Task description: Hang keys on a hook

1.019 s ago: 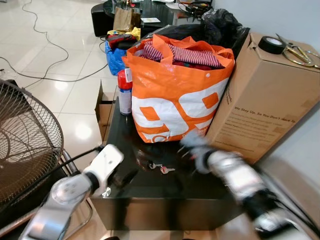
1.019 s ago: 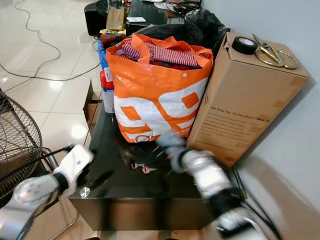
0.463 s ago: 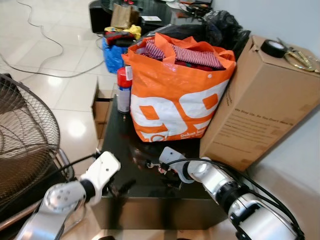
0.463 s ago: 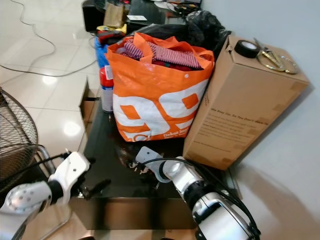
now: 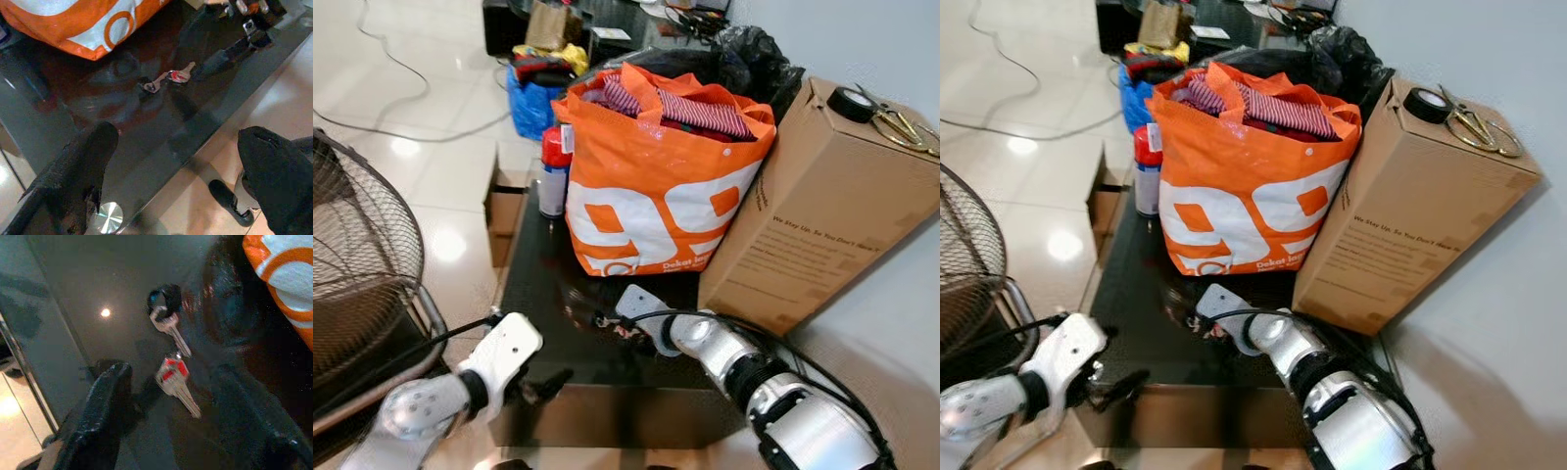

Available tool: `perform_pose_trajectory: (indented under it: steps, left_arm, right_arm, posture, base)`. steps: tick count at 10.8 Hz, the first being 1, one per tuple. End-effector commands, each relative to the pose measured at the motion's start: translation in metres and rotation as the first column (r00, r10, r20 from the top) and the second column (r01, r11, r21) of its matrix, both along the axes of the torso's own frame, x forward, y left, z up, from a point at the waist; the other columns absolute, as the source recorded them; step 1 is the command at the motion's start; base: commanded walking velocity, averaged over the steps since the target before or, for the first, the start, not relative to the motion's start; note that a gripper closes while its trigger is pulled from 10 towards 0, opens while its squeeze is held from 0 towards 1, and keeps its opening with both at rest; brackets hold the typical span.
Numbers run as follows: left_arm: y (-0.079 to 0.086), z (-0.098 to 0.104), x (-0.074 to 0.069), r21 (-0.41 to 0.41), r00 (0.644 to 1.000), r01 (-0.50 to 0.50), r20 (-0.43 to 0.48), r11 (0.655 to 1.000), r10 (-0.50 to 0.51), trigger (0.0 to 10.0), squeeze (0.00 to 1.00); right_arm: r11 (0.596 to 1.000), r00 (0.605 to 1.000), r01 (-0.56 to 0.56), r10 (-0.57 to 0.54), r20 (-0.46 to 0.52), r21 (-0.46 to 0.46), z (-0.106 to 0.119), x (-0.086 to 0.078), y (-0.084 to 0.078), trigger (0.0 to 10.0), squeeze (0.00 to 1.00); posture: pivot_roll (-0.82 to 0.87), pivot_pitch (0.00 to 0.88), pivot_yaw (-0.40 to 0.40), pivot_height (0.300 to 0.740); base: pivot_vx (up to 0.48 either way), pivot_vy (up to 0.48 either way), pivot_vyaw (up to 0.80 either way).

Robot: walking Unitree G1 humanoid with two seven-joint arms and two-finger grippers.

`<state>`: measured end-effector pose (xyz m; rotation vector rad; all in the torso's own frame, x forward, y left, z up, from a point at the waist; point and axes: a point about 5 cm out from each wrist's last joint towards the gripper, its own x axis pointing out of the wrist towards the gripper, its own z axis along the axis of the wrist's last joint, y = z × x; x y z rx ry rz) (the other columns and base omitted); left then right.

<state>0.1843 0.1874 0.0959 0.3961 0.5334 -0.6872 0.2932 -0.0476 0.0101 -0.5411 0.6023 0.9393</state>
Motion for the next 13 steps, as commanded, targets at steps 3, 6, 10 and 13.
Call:
perform_pose_trajectory:
  steps: [3, 6, 10, 13]
  left_arm:
    - [-0.002, 0.008, -0.002, -0.012, 1.000, -0.003, 0.028, 1.000, 0.003, 10.0, 0.00]
    - [-0.011, 0.015, 0.002, -0.036, 0.997, 0.068, 0.048, 0.997, -0.066, 10.0, 0.00]
    - [-0.019, 0.025, 0.002, -0.059, 0.992, 0.117, 0.063, 0.991, -0.113, 10.0, 0.00]
    - [-0.013, 0.031, -0.004, -0.054, 0.992, 0.120, 0.050, 0.991, -0.117, 10.0, 0.00]
  right_arm:
    - [0.998, 0.999, 0.041, -0.042, 0.026, 0.050, 0.005, 0.006, -0.006, 10.0, 1.00]
    - [0.985, 0.997, 0.076, -0.074, -0.018, 0.156, 0.004, 0.004, -0.019, 10.0, 1.00]
    - [0.947, 1.000, 0.031, -0.030, -0.010, 0.321, 0.018, 0.000, -0.026, 10.0, 1.00]
    - [0.970, 0.999, -0.035, 0.025, 0.045, 0.240, 0.021, 0.002, -0.014, 10.0, 1.00]
  posture:
    - [0.05, 0.111, -0.194, 0.740]
    - [0.00, 0.141, -0.096, 0.740]
    - [-0.03, 0.198, -0.051, 0.740]
    - [-0.02, 0.220, -0.068, 0.740]
  base:
    - [0.000, 0.000, 0.00]
    - [0.000, 0.000, 0.00]
    - [0.000, 0.000, 0.00]
    - [0.000, 0.000, 0.00]
